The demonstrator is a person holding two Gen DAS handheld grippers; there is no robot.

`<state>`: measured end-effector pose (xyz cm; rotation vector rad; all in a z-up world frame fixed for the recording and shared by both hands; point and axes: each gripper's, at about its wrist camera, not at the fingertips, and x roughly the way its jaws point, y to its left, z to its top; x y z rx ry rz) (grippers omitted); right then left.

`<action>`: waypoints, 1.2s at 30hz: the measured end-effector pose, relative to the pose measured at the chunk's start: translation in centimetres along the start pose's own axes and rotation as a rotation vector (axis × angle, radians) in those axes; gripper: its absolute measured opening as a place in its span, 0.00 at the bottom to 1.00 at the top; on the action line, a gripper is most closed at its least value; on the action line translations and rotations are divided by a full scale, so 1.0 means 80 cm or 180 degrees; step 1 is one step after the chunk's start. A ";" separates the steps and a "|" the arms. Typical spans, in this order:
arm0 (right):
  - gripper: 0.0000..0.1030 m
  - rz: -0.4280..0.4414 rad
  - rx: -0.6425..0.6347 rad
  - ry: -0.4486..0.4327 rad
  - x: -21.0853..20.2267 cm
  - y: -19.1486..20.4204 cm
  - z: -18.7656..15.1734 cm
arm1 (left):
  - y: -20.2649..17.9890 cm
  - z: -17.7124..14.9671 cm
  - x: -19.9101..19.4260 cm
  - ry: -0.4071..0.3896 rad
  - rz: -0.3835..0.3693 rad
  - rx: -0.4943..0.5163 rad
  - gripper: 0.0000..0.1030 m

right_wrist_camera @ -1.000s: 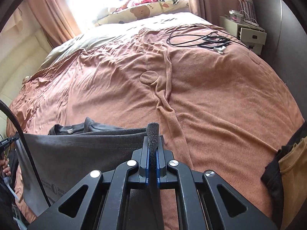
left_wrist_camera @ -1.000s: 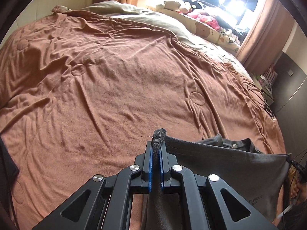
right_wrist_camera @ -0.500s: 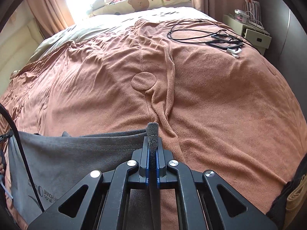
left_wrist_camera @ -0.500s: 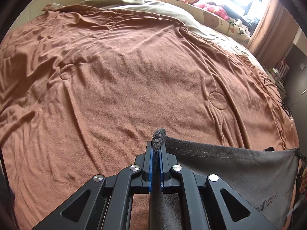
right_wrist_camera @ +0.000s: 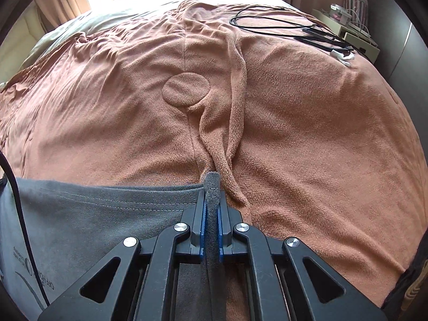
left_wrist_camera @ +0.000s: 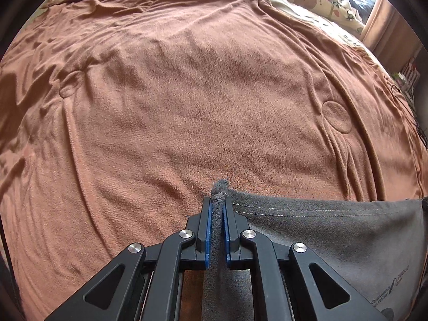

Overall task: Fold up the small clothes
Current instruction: 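Lift the folded shirt up off the bed with both tools, then lower the folded grey shirt onto the bed and open both tools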

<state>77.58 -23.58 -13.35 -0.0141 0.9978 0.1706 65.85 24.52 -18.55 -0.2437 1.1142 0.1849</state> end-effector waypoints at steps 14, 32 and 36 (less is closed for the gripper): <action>0.70 0.0211 0.0306 -0.0529 -0.130 -0.034 -0.055 | 0.026 -0.043 -0.114 -0.0345 -0.0066 -0.0079 0.66; 0.70 0.0280 0.0226 -0.1023 -0.317 -0.033 -0.240 | 0.005 -0.191 -0.323 -0.1199 -0.0246 0.0076 0.83; 0.70 0.0381 0.0218 -0.1021 -0.329 -0.033 -0.273 | 0.005 -0.227 -0.337 -0.1159 -0.0317 0.0067 0.83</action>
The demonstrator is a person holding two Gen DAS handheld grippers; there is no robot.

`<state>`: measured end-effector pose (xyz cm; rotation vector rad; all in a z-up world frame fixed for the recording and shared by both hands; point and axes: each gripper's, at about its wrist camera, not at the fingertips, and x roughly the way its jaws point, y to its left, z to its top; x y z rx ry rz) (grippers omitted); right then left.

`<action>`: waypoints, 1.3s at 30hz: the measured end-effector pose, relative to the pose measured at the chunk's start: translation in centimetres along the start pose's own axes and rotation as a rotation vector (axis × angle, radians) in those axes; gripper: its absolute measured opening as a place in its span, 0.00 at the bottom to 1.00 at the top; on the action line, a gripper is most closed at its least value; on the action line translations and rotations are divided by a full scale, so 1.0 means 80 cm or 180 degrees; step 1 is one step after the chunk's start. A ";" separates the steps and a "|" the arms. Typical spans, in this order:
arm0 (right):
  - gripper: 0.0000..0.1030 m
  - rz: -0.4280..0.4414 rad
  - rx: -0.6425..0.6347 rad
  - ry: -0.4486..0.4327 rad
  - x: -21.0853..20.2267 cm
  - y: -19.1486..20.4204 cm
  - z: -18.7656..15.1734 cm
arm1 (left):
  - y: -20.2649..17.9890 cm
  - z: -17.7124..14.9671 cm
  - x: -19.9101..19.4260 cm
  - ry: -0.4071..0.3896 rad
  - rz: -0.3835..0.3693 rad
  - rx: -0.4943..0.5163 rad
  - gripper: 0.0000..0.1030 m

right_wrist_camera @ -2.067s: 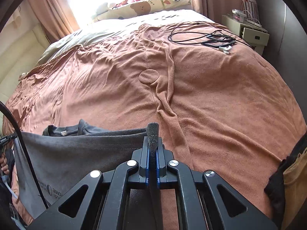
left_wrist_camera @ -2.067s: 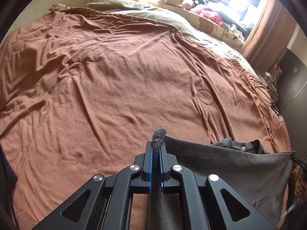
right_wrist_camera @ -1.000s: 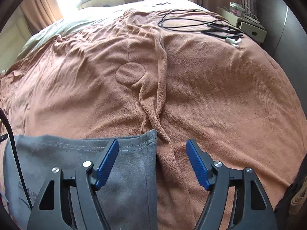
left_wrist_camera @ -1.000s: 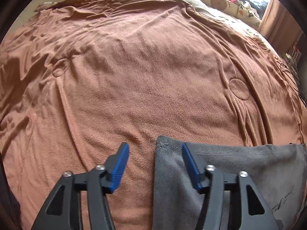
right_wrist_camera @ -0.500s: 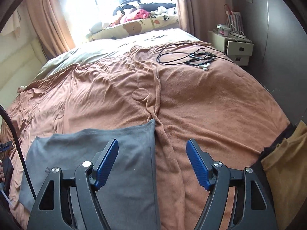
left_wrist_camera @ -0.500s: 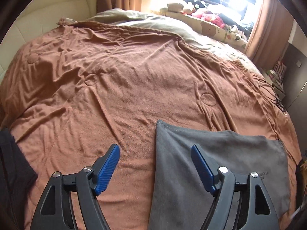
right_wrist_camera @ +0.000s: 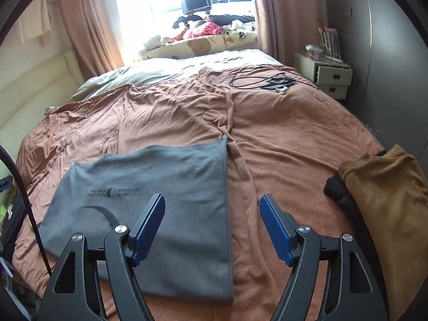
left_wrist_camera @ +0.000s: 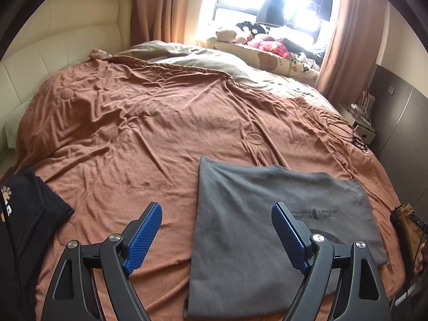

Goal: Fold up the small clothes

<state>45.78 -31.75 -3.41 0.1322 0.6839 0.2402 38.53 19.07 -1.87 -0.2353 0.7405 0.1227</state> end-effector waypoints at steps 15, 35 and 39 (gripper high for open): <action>0.70 0.0306 0.0637 0.0170 -0.040 -0.041 -0.075 | 0.024 -0.096 -0.030 0.0276 -0.0206 -0.0438 0.73; 0.36 0.0819 0.1767 0.0642 0.019 -0.102 -0.134 | 0.069 -0.196 0.054 0.1077 -0.0506 -0.1632 0.44; 0.35 0.0821 0.1878 0.0656 0.028 -0.109 -0.136 | 0.071 -0.206 0.067 0.1145 -0.0451 -0.1701 0.44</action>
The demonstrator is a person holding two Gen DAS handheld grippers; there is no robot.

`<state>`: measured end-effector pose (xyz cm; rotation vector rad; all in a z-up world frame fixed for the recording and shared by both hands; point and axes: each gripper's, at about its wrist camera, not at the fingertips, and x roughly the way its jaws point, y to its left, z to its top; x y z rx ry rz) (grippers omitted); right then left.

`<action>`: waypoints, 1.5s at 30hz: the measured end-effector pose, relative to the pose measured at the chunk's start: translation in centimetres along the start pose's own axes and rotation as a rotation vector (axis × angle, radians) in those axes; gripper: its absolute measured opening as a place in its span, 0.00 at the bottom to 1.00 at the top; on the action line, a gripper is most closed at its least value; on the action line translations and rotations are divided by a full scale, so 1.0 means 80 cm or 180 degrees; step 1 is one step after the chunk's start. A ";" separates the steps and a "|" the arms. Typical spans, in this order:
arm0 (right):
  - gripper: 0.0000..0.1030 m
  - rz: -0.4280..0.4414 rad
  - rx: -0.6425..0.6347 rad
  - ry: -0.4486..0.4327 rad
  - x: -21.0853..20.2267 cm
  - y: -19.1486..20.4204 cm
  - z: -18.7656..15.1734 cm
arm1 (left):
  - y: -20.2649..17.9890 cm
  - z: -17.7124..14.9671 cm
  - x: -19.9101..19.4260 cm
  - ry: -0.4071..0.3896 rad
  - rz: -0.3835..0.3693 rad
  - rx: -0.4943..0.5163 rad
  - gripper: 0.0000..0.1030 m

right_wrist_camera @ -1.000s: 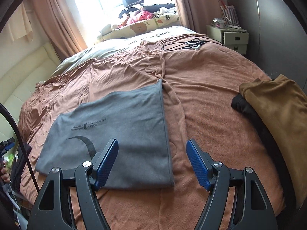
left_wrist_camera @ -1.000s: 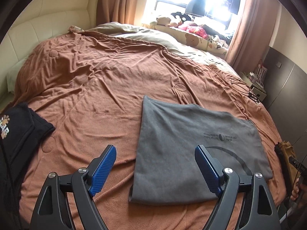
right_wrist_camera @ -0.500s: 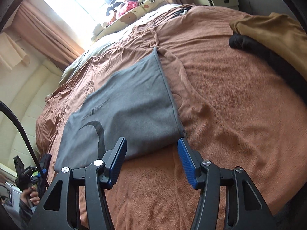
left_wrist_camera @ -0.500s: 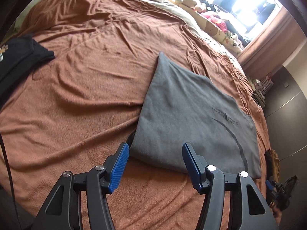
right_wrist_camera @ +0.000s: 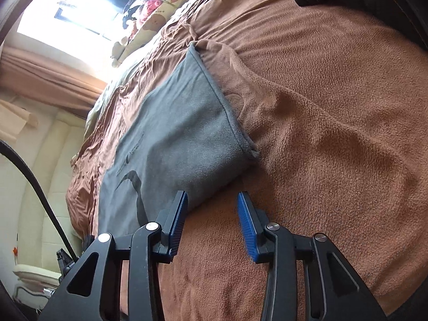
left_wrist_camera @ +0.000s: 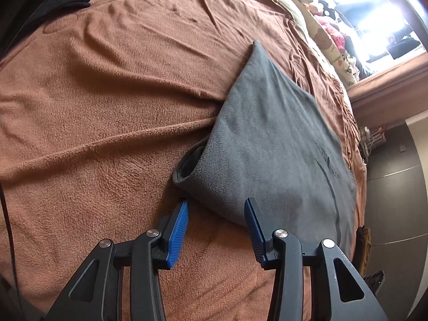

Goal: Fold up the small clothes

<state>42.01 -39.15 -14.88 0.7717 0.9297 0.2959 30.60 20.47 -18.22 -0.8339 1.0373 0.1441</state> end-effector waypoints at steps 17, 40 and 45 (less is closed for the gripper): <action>0.35 0.0221 0.0492 -0.0286 0.035 -0.028 -0.014 | 0.027 -0.007 0.009 -0.0314 -0.0197 -0.0671 0.44; 0.00 0.0207 0.0300 -0.0565 0.000 0.020 -0.047 | -0.008 0.015 -0.048 -0.0818 -0.0187 -0.0336 0.07; 0.00 0.0233 0.0231 -0.0504 -0.017 0.018 -0.060 | -0.007 0.008 -0.079 -0.0857 -0.0206 -0.0274 0.07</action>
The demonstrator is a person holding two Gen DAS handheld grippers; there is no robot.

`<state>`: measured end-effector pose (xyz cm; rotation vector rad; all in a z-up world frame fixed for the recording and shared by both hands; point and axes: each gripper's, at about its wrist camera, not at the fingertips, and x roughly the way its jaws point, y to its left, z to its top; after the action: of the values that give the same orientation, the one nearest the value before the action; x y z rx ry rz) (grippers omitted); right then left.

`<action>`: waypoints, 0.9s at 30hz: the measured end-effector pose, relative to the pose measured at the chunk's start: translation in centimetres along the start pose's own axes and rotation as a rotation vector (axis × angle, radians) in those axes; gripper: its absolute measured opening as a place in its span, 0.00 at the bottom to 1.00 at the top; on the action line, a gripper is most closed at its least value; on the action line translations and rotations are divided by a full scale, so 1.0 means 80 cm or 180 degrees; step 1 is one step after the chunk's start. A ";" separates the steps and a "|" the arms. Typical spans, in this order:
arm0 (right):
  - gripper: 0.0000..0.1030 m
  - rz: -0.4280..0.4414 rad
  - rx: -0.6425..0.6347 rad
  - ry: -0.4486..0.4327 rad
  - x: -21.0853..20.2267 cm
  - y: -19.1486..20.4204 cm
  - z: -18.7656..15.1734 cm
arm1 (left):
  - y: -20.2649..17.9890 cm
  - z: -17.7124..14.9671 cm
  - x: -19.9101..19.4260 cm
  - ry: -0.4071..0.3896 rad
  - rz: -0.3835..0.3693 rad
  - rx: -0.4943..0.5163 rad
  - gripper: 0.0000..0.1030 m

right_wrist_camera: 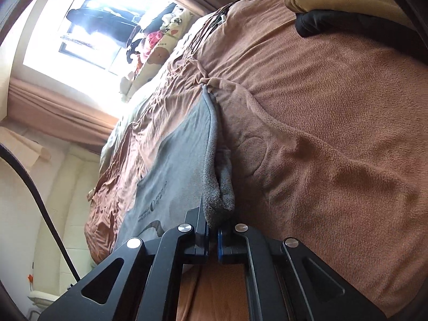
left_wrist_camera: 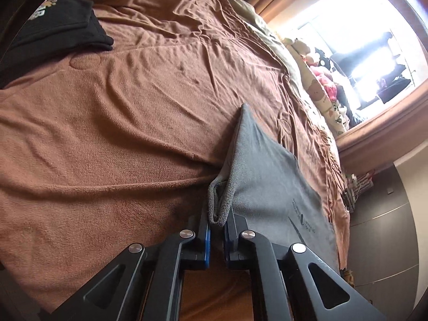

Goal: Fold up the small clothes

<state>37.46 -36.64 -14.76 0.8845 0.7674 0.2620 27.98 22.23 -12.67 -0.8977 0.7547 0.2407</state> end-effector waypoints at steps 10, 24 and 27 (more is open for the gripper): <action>0.00 -0.0031 -0.0132 0.0159 -0.036 0.000 -0.012 | 0.042 -0.034 -0.067 -0.0011 0.0012 -0.0005 0.07; 0.01 -0.0231 -0.0326 0.0151 -0.080 -0.004 -0.046 | 0.100 -0.087 -0.116 0.0094 -0.0034 -0.0053 0.07; 0.11 -0.0508 -0.0479 0.0183 -0.082 -0.005 -0.053 | 0.108 -0.095 -0.103 0.0301 0.0025 -0.0018 0.10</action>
<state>29.82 -37.65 -13.47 0.6724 0.8556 0.2018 14.11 22.61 -15.36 -0.9166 0.8455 0.2084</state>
